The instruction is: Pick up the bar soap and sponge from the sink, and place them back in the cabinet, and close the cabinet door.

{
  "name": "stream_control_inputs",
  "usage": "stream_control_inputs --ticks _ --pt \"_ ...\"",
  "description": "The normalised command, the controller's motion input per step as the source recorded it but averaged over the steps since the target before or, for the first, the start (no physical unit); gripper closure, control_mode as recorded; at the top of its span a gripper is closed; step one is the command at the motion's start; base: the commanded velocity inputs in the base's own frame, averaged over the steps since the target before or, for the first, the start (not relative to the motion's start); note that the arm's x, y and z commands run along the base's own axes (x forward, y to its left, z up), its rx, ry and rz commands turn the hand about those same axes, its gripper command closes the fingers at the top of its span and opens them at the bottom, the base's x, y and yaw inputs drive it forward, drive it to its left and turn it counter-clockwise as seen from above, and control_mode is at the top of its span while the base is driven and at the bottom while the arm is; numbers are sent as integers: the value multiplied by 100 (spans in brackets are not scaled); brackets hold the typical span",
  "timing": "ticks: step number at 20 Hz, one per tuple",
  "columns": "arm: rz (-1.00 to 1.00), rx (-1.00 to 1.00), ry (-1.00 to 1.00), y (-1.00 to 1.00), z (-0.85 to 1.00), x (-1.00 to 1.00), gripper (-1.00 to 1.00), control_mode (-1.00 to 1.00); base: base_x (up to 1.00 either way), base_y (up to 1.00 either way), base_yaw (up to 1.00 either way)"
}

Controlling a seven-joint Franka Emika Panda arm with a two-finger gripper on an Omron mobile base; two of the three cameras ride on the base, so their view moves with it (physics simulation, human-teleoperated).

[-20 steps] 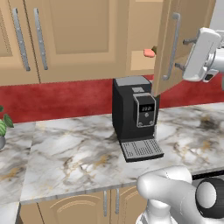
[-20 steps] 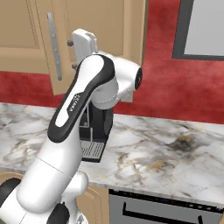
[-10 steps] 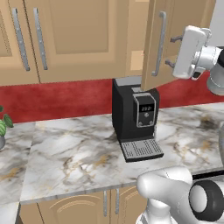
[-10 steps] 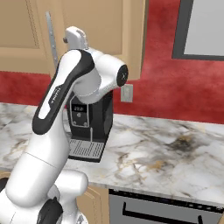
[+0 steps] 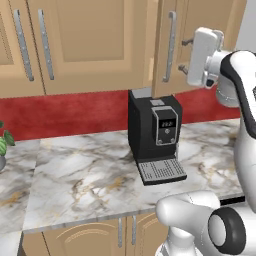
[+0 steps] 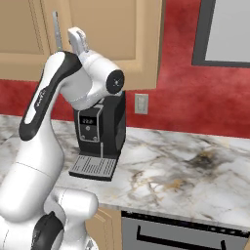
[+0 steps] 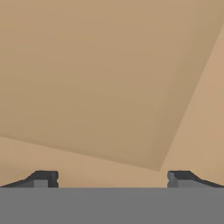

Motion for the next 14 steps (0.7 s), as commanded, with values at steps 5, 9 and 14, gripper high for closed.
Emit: stream_control_inputs --ticks 5,9,14 --pt "-11 0 0 19 0 35 -100 -100 0 0 0" --pt "-9 0 0 13 0 32 -100 -100 0 0 0" --pt "-7 0 0 6 0 30 -100 -100 0 0 0"
